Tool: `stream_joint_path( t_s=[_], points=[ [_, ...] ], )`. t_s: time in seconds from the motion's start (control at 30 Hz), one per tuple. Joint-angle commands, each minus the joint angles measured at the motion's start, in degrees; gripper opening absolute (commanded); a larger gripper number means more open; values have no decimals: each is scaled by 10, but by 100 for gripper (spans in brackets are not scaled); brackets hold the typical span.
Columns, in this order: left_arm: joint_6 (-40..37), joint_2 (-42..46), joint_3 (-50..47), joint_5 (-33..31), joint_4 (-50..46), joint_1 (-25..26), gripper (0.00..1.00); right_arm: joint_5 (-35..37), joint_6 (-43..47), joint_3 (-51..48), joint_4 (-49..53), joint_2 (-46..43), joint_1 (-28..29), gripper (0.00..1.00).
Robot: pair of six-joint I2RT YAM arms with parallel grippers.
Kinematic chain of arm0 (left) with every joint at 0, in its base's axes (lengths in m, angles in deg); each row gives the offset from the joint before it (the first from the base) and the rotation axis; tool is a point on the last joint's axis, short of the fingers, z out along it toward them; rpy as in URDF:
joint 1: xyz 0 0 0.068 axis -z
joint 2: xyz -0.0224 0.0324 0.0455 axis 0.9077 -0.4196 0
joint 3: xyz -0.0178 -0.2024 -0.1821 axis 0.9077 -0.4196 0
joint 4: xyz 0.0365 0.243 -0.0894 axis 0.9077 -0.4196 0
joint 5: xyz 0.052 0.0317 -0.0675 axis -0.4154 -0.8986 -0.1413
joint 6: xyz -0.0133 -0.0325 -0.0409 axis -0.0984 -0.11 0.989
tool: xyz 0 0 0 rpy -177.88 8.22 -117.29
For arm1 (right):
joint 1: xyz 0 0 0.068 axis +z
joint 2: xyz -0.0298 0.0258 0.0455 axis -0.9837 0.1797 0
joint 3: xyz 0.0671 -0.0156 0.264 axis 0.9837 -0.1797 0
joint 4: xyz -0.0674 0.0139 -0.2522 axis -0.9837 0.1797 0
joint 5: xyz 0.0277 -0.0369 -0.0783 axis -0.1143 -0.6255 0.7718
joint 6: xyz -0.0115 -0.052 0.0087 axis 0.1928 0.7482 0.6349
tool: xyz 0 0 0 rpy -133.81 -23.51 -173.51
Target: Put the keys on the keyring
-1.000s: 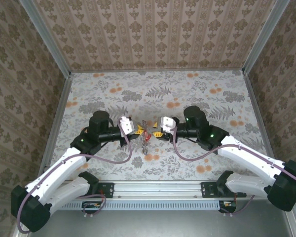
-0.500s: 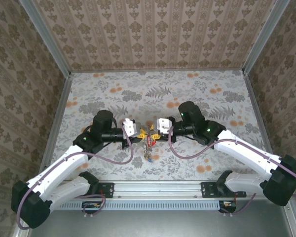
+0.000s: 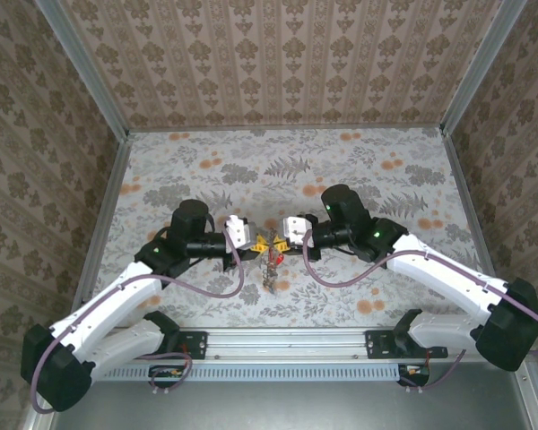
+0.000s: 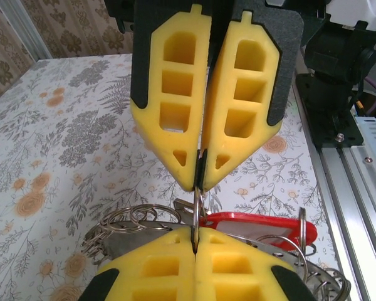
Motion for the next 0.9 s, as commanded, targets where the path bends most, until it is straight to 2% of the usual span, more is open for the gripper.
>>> stream_joint_path(
  t_s=[0.0,0.43,0.5,0.6,0.83,0.87],
  points=[
    [4,0,21,22,40,12,0,-4,6,18,10,8,7,14],
    [18,6,9,8,75,17,0,-11,2,3,9,7,7,24],
    [18,8,8,9,74,17,0,-9,2,1,10,6,7,22],
    [19,7,7,12,74,17,0,-11,-1,3,7,5,8,10],
    [28,10,8,-7,59,17,0,-6,1,8,10,-1,8,0],
    [27,9,12,-18,47,17,7,-4,6,12,19,-1,8,0]
  ],
)
